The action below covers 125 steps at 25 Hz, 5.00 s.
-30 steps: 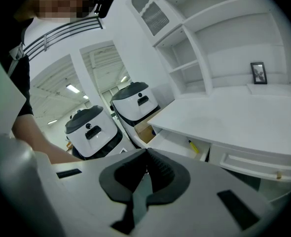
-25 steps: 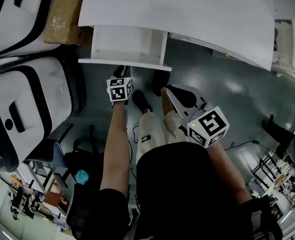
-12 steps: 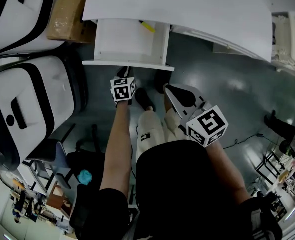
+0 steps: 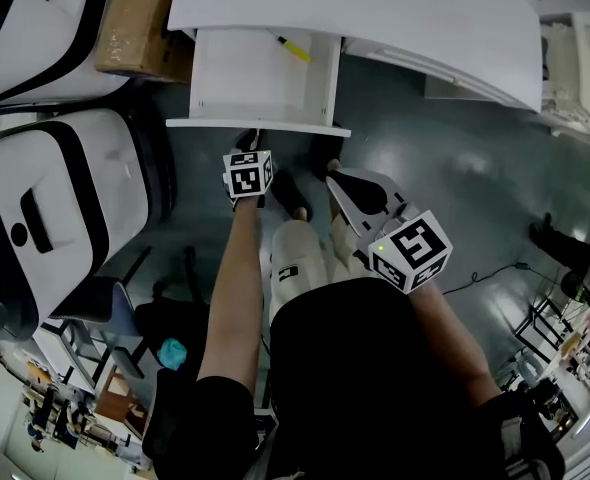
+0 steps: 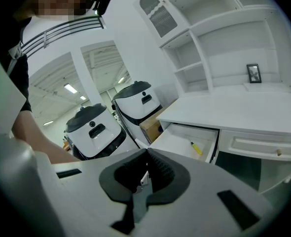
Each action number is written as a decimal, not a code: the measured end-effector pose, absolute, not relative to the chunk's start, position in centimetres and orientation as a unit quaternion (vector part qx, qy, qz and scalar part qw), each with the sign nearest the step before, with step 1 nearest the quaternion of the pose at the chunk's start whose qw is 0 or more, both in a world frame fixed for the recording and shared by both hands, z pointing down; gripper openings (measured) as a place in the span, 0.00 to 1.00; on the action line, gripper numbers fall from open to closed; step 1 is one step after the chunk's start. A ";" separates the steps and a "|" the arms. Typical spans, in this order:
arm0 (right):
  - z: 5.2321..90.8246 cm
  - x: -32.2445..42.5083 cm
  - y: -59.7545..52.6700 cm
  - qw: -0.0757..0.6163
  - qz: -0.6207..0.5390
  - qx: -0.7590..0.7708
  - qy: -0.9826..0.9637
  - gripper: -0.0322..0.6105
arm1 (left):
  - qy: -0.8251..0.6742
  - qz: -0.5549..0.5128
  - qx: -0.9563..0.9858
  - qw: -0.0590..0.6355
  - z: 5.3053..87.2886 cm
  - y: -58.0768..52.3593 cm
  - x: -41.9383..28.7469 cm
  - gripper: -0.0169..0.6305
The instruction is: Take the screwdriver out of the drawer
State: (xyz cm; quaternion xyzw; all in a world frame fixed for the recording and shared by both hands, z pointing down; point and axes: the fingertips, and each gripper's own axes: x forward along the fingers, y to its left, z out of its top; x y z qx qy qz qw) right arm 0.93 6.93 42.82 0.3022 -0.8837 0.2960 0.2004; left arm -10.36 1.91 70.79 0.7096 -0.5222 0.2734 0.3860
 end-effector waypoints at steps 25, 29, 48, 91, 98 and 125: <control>39.6 -1.0 9.1 0.188 0.257 0.321 -0.892 0.08 | -0.508 0.239 0.761 0.325 61.5 7.2 -12.0 0.07; 38.7 -0.9 8.5 0.181 0.245 0.326 -0.895 0.08 | -0.506 0.220 0.774 0.311 57.8 7.8 -11.4 0.06; 43.6 -0.7 -1.0 0.261 0.197 0.317 -0.891 0.08 | -0.510 0.127 0.805 0.276 44.5 3.2 -8.1 0.06; 73.8 -6.7 -19.8 0.472 0.241 0.326 -0.783 0.50 | -0.651 0.098 0.661 0.362 47.0 -2.8 -11.6 0.06; 76.6 -7.1 -19.8 0.484 0.268 0.306 -0.775 0.56 | -0.653 0.102 0.651 0.375 47.7 -1.7 -12.0 0.06; 78.1 -6.4 -18.7 0.517 0.246 0.298 -0.763 0.19 | -0.665 0.099 0.629 0.390 49.4 -0.7 -12.5 0.06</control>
